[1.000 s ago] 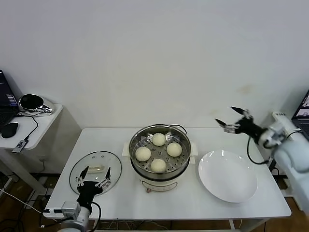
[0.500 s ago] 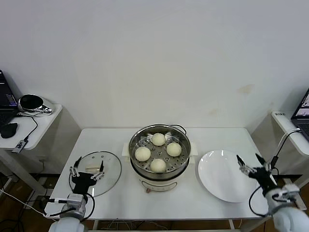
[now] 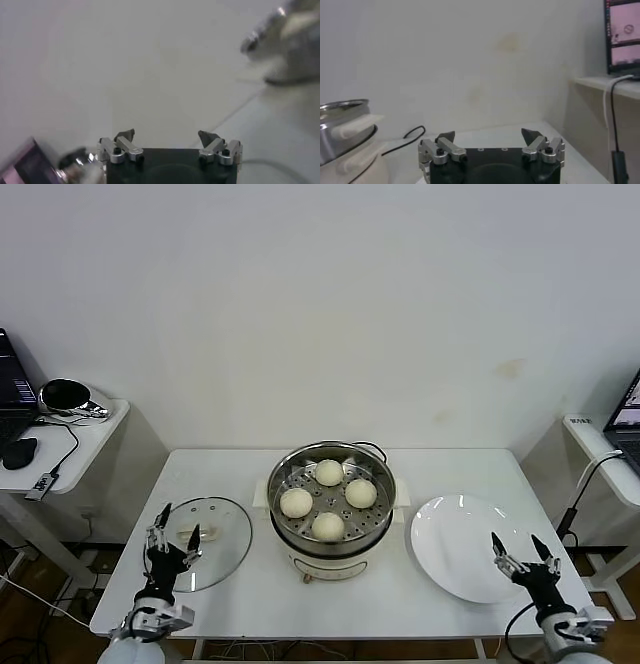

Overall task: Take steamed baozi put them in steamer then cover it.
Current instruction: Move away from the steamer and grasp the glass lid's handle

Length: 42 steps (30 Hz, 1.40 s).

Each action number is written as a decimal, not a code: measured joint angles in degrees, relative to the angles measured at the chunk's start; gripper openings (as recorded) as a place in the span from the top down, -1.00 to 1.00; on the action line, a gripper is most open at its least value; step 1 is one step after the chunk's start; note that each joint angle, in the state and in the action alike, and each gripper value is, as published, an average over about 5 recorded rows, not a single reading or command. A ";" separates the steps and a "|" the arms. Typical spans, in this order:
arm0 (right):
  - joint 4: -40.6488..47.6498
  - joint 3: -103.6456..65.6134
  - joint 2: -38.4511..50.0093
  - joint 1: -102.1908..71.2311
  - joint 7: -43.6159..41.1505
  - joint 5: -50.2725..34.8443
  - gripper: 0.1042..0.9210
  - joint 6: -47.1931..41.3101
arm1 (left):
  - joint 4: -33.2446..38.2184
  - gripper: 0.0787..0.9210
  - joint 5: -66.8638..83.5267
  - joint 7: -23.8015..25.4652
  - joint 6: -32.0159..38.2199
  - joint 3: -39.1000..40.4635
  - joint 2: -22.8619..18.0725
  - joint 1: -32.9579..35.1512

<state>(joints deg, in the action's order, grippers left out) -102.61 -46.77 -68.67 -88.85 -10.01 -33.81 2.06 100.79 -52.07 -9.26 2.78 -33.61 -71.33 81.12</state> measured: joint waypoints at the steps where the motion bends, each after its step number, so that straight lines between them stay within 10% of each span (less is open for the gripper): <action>1: -0.03 0.04 -0.21 -0.14 0.04 0.24 -0.76 0.05 | -0.85 -0.77 -2.27 -1.15 -0.09 0.43 0.49 -0.24; 11: -0.35 0.58 -2.21 -0.62 0.16 2.57 -0.76 0.10 | -7.46 -0.77 -16.91 -7.52 -3.30 4.40 3.95 -2.79; 42: 0.86 1.60 -4.73 -0.11 0.58 5.89 -0.76 0.22 | -15.28 -0.77 -22.43 -0.87 -15.55 9.03 3.54 -8.77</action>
<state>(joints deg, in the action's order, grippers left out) -101.75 -45.17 -73.40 -88.96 -9.42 -27.92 2.28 85.51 -74.50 -10.13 -12.78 -24.58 -67.79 72.35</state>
